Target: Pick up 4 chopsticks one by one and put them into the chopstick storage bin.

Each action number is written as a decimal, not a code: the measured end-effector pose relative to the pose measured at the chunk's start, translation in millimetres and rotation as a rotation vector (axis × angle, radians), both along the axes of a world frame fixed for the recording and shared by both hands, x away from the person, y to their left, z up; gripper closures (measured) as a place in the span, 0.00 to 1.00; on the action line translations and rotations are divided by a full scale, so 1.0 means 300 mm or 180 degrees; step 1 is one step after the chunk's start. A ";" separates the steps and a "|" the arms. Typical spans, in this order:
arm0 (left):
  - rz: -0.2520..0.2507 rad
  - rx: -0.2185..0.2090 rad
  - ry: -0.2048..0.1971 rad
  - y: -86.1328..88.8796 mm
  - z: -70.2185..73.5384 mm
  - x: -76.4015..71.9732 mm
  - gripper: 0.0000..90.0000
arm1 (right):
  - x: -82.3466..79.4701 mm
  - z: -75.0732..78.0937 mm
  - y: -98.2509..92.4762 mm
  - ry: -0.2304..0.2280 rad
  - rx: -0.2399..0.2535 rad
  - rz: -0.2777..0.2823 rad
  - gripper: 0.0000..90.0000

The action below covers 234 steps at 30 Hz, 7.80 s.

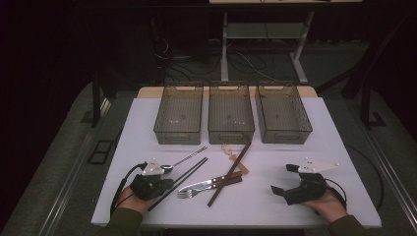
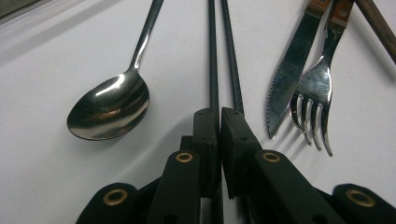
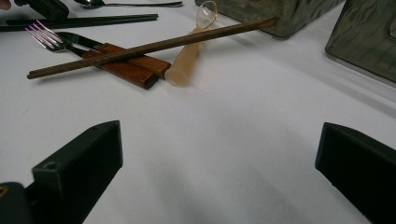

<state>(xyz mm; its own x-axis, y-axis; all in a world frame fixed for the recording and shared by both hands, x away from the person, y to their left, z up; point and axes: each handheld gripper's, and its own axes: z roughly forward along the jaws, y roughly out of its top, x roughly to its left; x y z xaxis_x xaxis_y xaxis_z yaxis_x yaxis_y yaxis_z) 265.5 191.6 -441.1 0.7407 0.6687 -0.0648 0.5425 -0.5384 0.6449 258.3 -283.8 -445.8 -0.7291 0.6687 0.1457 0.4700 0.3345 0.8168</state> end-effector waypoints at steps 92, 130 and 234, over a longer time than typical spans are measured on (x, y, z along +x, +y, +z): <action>0.0011 -0.0694 -0.0313 -0.082 0.153 0.121 0.95 | -0.003 0.000 0.005 -0.0006 0.0019 0.0019 0.01; 0.0152 -0.0765 -0.0474 -0.125 0.201 0.305 0.95 | -0.003 0.000 0.002 0.0014 0.0046 0.0002 0.01; 0.0200 -0.0760 -0.0590 -0.122 0.271 0.408 0.30 | -0.006 0.005 0.000 0.0020 0.0105 0.0007 0.01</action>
<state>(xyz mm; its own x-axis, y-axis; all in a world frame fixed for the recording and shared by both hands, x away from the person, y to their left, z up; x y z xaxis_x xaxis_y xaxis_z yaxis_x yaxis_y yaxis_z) 387.9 155.1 -359.7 0.7123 0.6957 -0.0933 0.4312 -0.3289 0.8402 256.7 -283.7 -444.4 -0.7295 0.6619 0.1721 0.4745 0.3085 0.8245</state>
